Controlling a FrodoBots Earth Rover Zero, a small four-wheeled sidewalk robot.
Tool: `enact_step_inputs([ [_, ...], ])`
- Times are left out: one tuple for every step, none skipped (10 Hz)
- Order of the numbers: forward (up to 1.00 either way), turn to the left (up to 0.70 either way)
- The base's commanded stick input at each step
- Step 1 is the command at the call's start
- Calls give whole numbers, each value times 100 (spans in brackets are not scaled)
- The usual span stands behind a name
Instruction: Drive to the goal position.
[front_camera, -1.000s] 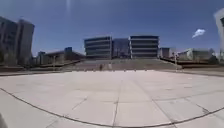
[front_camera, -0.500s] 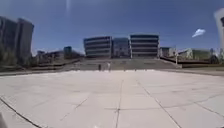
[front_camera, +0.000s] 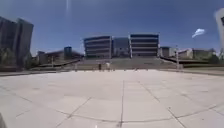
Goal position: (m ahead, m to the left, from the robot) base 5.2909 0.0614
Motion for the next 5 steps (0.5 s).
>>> enact_step_inputs([
  [70,0],
  [70,0],
  [70,0],
  [70,0],
  [70,0],
])
